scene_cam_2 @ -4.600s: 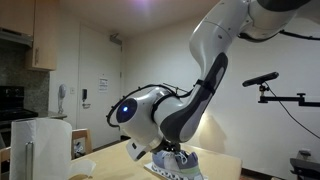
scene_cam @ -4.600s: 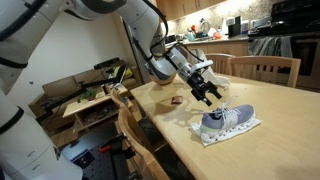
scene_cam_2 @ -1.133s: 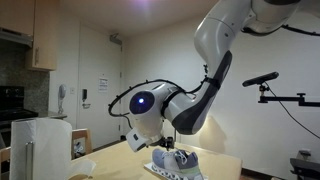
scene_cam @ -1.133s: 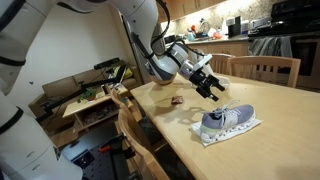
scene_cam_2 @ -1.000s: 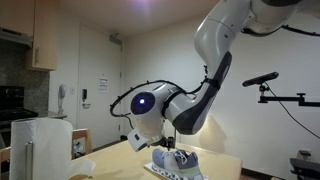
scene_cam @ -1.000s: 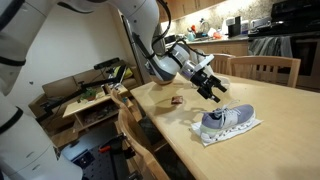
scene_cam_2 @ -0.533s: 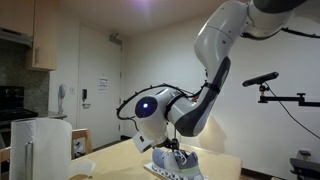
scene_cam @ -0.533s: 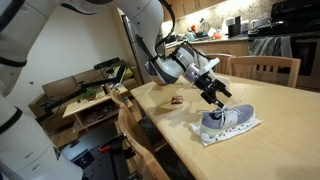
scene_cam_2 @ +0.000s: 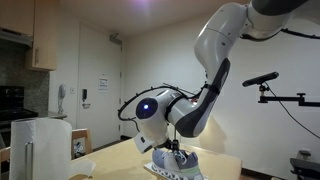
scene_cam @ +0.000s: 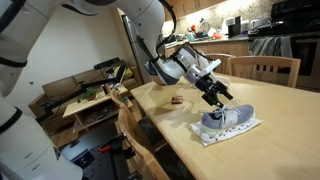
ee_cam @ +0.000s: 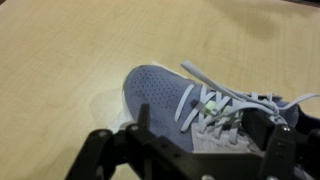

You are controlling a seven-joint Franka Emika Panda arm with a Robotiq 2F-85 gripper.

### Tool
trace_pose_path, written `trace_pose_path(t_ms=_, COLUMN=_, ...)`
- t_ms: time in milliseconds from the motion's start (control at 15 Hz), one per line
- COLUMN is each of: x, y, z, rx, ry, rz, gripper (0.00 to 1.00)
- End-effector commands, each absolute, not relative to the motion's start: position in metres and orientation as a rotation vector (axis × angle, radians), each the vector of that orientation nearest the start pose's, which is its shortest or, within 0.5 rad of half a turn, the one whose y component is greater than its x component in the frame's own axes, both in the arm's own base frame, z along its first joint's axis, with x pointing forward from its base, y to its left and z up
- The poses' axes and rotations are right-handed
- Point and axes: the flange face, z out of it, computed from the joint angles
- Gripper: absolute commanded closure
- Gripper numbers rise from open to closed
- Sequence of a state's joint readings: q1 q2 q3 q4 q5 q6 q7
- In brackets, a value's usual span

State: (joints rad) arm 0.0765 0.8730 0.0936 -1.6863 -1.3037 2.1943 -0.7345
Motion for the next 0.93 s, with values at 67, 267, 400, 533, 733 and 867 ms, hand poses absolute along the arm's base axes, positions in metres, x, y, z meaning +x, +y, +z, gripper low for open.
trace_pose_path(t_ms=67, x=0.6418, y=0.0693, z=0.0816, rx=1.420, ry=1.922, rz=-0.606, gripper=0.01)
trace_pose_path(t_ms=267, x=0.6411, y=0.0679, z=0.0805, rx=1.435, ry=1.935, rz=-0.607, gripper=0.00)
trace_pose_path(t_ms=400, x=0.6406, y=0.0662, z=0.0794, rx=1.452, ry=1.945, rz=-0.610, gripper=0.00)
trace_pose_path(t_ms=533, x=0.6407, y=0.0649, z=0.0793, rx=1.467, ry=1.944, rz=-0.610, gripper=0.26)
trace_pose_path(t_ms=733, x=0.6406, y=0.0623, z=0.0791, rx=1.480, ry=1.938, rz=-0.615, gripper=0.49)
trace_pose_path(t_ms=867, x=0.6403, y=0.0622, z=0.0786, rx=1.490, ry=1.934, rz=-0.619, gripper=0.65)
